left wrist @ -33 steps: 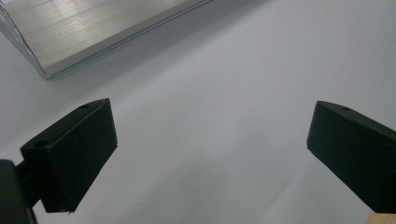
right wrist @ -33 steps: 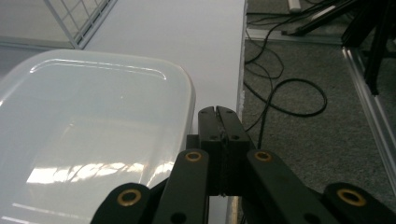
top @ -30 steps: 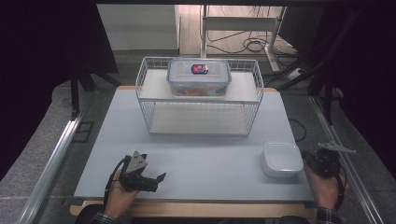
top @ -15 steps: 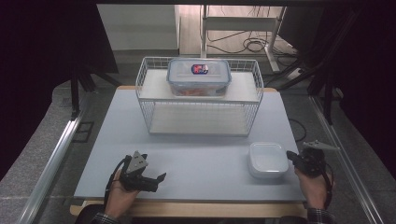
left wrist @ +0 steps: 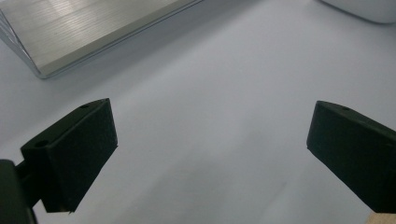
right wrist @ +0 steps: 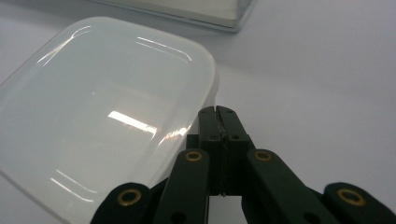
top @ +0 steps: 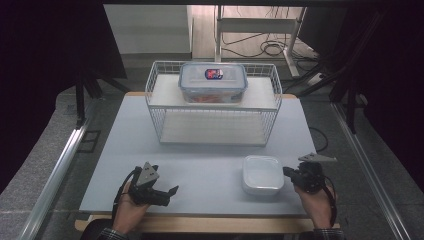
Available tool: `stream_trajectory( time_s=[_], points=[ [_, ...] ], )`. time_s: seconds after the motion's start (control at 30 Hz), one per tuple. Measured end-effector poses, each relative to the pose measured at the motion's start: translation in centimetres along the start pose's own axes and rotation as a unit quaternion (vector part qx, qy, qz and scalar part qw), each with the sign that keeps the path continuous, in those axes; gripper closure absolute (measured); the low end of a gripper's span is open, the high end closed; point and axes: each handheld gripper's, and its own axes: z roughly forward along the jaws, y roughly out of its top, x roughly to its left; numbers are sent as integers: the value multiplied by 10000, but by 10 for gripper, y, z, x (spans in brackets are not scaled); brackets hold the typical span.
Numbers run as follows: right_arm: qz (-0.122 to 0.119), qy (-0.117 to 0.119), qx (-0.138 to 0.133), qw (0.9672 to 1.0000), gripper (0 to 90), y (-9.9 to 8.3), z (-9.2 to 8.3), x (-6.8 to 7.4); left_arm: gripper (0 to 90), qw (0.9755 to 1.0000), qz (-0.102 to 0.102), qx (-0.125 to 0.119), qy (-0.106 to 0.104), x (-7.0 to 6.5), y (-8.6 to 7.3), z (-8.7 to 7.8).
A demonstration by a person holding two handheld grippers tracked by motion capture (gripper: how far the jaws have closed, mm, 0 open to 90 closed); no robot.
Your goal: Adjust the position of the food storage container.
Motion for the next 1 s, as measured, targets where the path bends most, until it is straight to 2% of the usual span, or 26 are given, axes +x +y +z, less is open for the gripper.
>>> stream_trajectory(
  time_s=[0.07, 0.1, 0.13, 0.17, 0.3, 0.33, 0.37, 1.0],
  points=[
    [-54, 161, 26, 9999, 890, 1, 3, 10, 17, 10000, 4, 6, -3, 0, 0, 0],
    [-54, 161, 26, 9999, 890, 1, 3, 10, 17, 10000, 8, 9, -5, 0, 0, 0],
    [-95, 259, 51, 9996, 890, 2, 6, 17, 17, 10000, 11, 11, -6, 0, 0, 0],
    [-95, 259, 51, 9996, 890, 2, 6, 17, 17, 10000, 13, 12, -8, 0, 0, 0],
    [-157, 458, 95, 9988, 890, 5, 12, 31, 17, 10000, -4, 5, -19, 0, 1, 0],
    [-190, 554, 112, 9982, 890, 6, 15, 38, 17, 10000, -5, 7, -23, 0, 1, 0],
    [-190, 554, 112, 9982, 890, 6, 15, 38, 17, 10000, -12, 8, -22, 0, 1, 0],
    [-448, 1320, 246, 9899, 890, 23, 49, 102, 31, 9998, -160, 82, -95, 2, 2, -1]
  ],
)
